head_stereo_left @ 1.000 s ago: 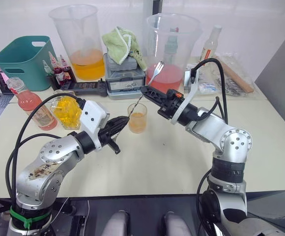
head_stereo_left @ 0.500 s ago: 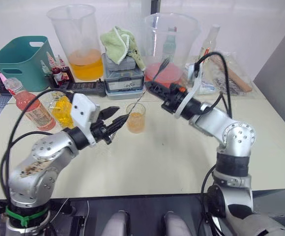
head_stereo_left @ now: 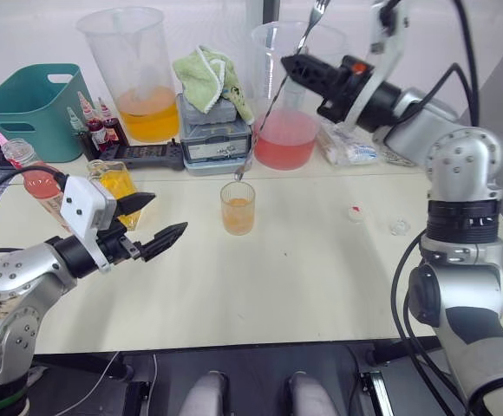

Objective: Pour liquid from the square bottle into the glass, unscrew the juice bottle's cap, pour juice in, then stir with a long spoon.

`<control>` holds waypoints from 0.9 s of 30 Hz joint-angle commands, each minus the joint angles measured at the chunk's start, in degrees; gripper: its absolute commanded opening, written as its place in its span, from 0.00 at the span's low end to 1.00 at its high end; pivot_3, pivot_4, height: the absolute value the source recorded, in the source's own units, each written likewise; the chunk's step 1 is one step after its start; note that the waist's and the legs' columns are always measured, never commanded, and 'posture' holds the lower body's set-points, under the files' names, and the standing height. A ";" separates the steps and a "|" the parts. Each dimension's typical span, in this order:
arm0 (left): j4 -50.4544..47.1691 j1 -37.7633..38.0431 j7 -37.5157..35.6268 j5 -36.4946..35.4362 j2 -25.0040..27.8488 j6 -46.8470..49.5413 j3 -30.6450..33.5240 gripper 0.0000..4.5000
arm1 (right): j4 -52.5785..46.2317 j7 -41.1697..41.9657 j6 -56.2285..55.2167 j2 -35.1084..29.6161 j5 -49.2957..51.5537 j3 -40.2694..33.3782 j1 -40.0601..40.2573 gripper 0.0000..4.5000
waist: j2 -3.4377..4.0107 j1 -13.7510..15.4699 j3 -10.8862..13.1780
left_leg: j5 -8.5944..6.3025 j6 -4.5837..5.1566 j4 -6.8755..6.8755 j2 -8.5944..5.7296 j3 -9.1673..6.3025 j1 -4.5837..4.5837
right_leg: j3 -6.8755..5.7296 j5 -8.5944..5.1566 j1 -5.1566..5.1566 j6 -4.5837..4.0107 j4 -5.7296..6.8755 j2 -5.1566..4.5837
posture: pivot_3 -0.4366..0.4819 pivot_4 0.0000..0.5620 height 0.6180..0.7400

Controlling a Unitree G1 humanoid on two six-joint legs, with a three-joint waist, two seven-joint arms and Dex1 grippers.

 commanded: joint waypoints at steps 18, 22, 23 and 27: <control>-4.52 5.11 3.10 2.67 -2.23 -4.84 -2.56 0.99 | 2.13 17.31 -12.18 3.80 -25.62 11.12 2.05 0.00 | 0.00 0.34 0.00 | 0.01 -0.04 0.00 0.06 0.07 -0.30 | 0.17 0.29 -0.47 -0.12 0.04 0.07 | 0.48 0.27 1.00; -3.83 5.39 2.70 2.88 -2.01 -5.43 -2.19 0.99 | 0.97 20.65 -9.30 3.41 -26.23 12.06 2.31 0.00 | 0.00 0.41 0.00 | 0.01 -0.04 0.00 0.05 0.07 -0.30 | 0.17 0.32 -0.46 -0.11 0.02 0.07 | 0.48 0.27 1.00; -3.72 5.42 2.65 2.94 -1.96 -5.56 -2.16 0.99 | 0.65 20.54 -8.33 3.76 -25.86 11.52 2.42 0.00 | 0.00 0.40 0.00 | 0.01 -0.04 0.00 0.05 0.07 -0.30 | 0.17 0.32 -0.46 -0.11 0.02 0.06 | 0.48 0.27 1.00; -3.31 5.46 2.65 3.23 -1.96 -6.01 -2.31 0.99 | -1.79 18.97 -3.35 5.51 -23.65 8.88 3.08 0.00 | 0.00 0.38 0.00 | 0.01 -0.05 0.00 0.07 0.06 -0.29 | 0.17 0.33 -0.47 -0.12 0.03 0.09 | 0.48 0.27 1.00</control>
